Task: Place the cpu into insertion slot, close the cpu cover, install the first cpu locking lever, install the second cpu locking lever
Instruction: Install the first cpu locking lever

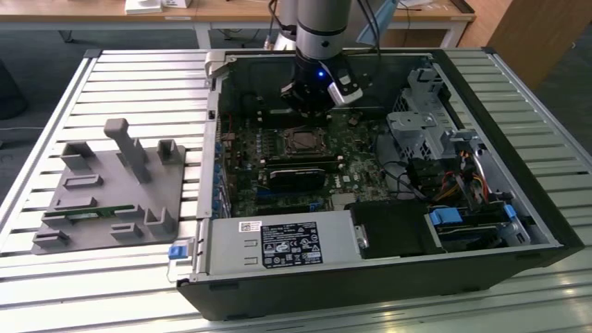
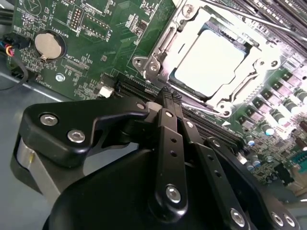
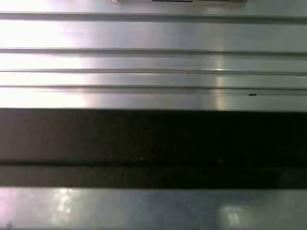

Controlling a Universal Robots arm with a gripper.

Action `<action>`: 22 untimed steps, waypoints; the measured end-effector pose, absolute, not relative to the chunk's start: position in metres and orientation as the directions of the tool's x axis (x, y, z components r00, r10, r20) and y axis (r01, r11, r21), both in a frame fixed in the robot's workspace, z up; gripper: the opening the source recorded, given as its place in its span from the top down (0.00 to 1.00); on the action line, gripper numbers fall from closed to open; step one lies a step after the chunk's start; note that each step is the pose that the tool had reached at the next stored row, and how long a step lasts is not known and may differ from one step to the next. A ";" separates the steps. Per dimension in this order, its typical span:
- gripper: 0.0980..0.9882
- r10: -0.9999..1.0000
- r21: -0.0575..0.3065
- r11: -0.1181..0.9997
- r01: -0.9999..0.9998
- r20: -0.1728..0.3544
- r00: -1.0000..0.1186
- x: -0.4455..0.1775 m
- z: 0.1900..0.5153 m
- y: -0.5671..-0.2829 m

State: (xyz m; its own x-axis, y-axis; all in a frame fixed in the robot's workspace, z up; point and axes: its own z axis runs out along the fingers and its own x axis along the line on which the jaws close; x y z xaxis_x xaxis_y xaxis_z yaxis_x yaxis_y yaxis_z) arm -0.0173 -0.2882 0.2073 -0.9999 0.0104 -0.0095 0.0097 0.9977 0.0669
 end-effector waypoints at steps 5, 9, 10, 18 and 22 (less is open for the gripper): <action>0.99 0.010 0.063 0.998 0.010 -0.009 -1.000 -0.017 0.204 -0.288; 0.99 0.010 0.056 0.998 0.010 -0.009 -1.000 -0.017 0.202 -0.288; 0.99 0.010 0.055 0.998 0.010 -0.009 -1.000 -0.017 0.202 -0.288; 0.99 0.010 0.047 0.999 0.010 -0.008 -1.000 -0.016 0.201 -0.288; 0.99 0.010 0.039 0.999 0.010 -0.008 -1.000 -0.016 0.201 -0.287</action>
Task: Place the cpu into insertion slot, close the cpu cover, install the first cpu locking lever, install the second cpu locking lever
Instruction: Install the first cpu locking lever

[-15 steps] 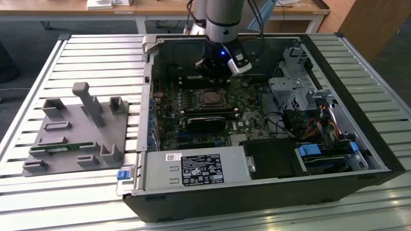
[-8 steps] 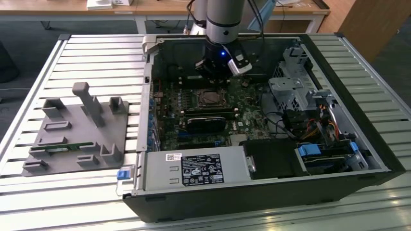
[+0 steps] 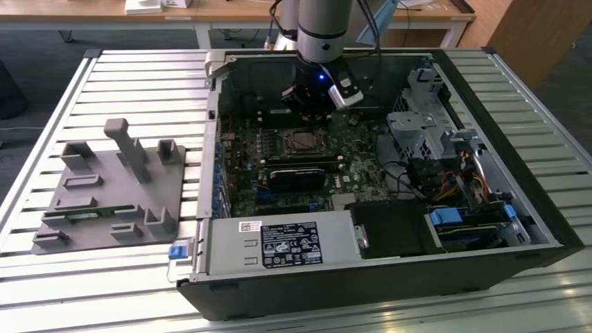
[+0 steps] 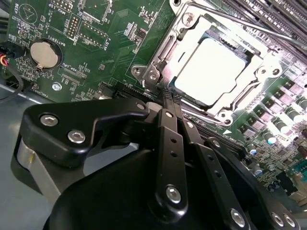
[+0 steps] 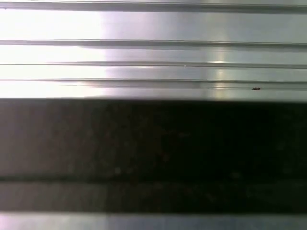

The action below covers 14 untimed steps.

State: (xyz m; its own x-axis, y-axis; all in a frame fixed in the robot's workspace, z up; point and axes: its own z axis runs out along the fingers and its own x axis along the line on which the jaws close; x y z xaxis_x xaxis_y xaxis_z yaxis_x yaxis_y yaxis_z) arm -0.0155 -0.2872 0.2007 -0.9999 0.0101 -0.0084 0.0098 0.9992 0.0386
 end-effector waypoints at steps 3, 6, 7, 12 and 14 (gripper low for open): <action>0.99 0.010 0.027 1.000 0.010 -0.008 -1.000 -0.015 0.200 -0.286; 0.99 0.010 0.015 1.000 0.010 -0.008 -1.000 -0.015 0.199 -0.284; 0.99 0.010 0.012 1.000 0.010 -0.008 -1.000 -0.015 0.198 -0.284; 0.99 0.010 0.013 1.000 0.010 -0.010 -1.000 -0.015 0.201 -0.284; 0.99 0.010 0.012 1.000 0.010 -0.009 -1.000 -0.015 0.202 -0.284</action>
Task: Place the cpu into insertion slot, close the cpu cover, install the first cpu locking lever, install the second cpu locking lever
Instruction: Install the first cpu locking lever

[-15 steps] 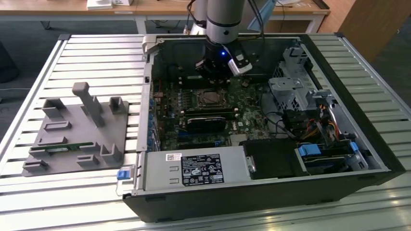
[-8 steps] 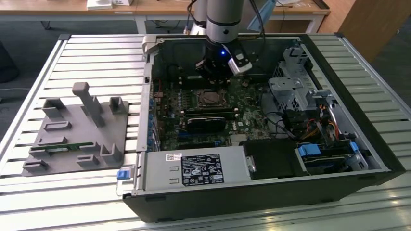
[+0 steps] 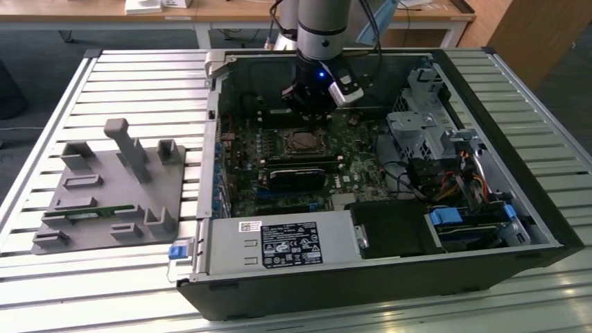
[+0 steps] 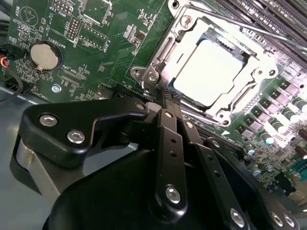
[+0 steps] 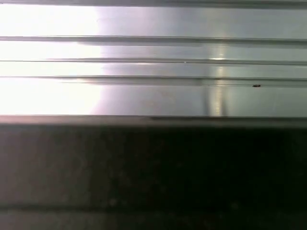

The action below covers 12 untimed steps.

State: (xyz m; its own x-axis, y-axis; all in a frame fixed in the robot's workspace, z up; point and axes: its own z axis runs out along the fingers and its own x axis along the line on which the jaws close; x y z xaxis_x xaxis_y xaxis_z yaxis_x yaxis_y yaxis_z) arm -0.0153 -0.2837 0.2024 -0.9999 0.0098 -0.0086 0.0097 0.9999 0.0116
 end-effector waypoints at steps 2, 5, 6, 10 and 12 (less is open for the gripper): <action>0.99 0.010 0.008 1.000 0.010 -0.009 -1.000 -0.015 0.202 -0.284; 0.99 0.010 -0.003 1.000 0.010 -0.009 -1.000 -0.015 0.202 -0.284; 0.99 0.010 -0.006 1.000 0.010 -0.009 -1.000 -0.015 0.201 -0.284; 0.99 0.010 -0.019 1.000 0.010 -0.009 -1.000 -0.015 0.199 -0.284; 0.99 0.010 -0.023 1.000 0.010 -0.009 -1.000 -0.015 0.199 -0.283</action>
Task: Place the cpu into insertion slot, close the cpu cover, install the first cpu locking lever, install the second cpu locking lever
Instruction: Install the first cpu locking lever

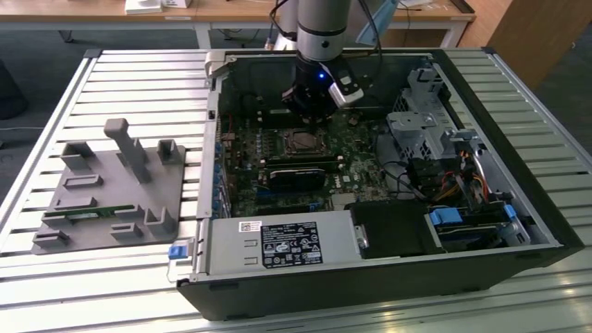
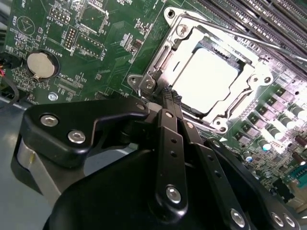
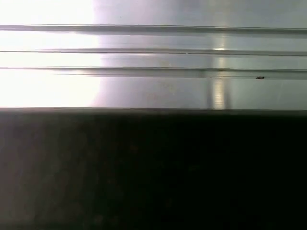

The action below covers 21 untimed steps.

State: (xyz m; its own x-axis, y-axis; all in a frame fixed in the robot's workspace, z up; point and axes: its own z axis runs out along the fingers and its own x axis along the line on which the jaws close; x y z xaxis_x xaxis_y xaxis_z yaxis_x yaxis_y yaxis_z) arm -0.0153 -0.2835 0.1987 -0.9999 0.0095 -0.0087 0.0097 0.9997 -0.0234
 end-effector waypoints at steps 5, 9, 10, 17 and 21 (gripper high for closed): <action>0.99 0.010 -0.028 1.000 0.010 -0.008 -1.000 -0.015 0.197 -0.283; 0.99 0.010 -0.022 1.000 0.010 -0.009 -1.000 -0.015 0.195 -0.281; 0.99 0.010 -0.019 1.000 0.010 -0.009 -1.000 -0.015 0.195 -0.281; 0.99 0.010 -0.015 1.000 0.010 -0.010 -1.000 -0.015 0.201 -0.281; 0.99 0.010 -0.017 1.000 0.010 -0.009 -1.000 -0.015 0.214 -0.281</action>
